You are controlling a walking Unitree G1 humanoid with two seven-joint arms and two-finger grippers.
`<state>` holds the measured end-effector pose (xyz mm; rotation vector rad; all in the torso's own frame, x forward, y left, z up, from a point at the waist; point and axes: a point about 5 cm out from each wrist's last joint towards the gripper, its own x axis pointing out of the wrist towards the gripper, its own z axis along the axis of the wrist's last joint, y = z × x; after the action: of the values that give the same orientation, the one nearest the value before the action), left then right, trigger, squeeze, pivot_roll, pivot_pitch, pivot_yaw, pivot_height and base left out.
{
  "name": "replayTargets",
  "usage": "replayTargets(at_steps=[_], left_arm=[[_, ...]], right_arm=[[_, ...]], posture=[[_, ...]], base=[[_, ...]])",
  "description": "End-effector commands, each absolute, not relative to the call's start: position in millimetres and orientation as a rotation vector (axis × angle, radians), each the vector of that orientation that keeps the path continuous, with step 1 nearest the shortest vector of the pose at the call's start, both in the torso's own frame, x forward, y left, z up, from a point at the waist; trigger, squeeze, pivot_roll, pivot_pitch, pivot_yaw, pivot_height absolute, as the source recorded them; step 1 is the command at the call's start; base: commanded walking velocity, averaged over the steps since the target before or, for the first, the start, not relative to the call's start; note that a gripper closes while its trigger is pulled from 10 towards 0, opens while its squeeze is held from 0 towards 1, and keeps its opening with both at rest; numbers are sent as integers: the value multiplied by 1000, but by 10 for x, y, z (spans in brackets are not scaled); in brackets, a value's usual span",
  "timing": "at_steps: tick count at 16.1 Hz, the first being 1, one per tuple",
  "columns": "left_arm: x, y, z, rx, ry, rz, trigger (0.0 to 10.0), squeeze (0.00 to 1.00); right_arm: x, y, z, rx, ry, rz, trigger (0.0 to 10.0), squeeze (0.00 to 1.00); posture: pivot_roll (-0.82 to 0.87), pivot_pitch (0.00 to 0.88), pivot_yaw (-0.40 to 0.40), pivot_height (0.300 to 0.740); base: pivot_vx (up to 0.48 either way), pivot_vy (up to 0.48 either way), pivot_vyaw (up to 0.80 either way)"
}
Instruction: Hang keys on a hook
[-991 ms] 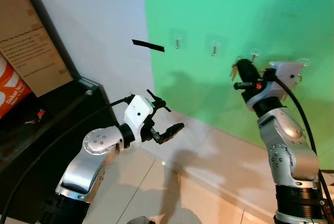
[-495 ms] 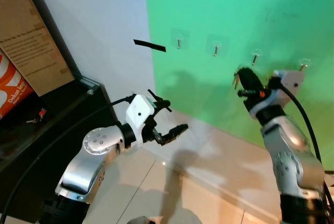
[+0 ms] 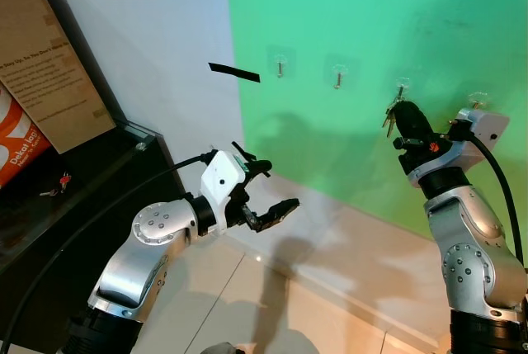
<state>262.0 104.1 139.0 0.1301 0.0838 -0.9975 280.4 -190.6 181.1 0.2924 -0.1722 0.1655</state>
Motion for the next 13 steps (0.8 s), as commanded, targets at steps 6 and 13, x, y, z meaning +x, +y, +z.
replayTargets(at_steps=[6, 13], left_arm=[[2584, 1027, 1400, 127, 81, -1005, 10000, 24], [2573, 1012, 1408, 122, 81, -1020, 10000, 24]], right_arm=[[2866, -1890, 1840, 320, -166, 162, 10000, 0], [2955, -1957, 1720, 363, -90, 45, 10000, 0]], posture=[[-86, 0, 62, 740], [-92, 0, 72, 740]], base=[[0, 0, 0], [0, 0, 0]])
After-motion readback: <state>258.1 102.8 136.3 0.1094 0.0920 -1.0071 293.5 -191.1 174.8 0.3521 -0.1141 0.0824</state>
